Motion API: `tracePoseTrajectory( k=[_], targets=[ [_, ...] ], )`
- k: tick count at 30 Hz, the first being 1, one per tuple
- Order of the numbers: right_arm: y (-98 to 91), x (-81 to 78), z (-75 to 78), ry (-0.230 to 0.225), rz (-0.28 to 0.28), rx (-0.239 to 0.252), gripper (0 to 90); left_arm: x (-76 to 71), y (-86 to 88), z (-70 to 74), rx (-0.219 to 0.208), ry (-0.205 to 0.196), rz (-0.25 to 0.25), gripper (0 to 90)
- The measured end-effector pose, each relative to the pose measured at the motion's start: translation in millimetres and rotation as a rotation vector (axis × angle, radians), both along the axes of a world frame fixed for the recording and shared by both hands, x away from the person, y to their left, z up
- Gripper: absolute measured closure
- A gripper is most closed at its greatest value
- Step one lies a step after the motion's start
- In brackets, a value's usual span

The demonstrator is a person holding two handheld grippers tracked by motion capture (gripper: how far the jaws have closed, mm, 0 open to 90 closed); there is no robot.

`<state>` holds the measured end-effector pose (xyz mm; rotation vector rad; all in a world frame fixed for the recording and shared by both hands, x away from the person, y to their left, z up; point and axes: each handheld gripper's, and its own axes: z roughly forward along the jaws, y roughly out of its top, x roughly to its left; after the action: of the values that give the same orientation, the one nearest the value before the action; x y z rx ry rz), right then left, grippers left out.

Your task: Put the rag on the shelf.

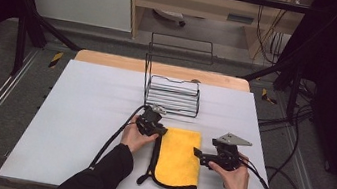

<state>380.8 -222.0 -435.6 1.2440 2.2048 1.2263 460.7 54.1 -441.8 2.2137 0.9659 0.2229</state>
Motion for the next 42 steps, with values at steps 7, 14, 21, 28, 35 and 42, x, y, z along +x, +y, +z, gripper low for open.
tracePoseTrajectory(
  k=[7,14,21,28,35,42],
  targets=[
    [6.1,25.0,-0.6,0.010,-0.021,0.004,19.7,-0.8,-3.0,-0.7,0.010,-0.005,-0.005,73.8],
    [11.2,49.1,-6.4,0.040,-0.055,-0.014,26.7,-1.0,-3.5,-1.8,0.016,-0.016,-0.017,73.1],
    [14.9,55.4,-14.0,0.078,-0.045,-0.034,40.5,-0.9,-3.8,-1.8,0.018,-0.018,-0.019,72.8],
    [16.0,54.8,-17.0,0.100,-0.046,-0.042,46.4,-1.9,-4.7,-1.5,0.027,-0.026,-0.022,72.8],
    [17.2,52.8,-17.1,0.140,-0.029,-0.025,60.6,-2.0,-4.6,-1.6,0.027,-0.027,-0.023,72.8],
    [18.3,50.8,-17.4,0.173,-0.052,0.012,72.4,-2.2,-4.4,-1.6,0.028,-0.033,-0.028,72.9]
  ],
)
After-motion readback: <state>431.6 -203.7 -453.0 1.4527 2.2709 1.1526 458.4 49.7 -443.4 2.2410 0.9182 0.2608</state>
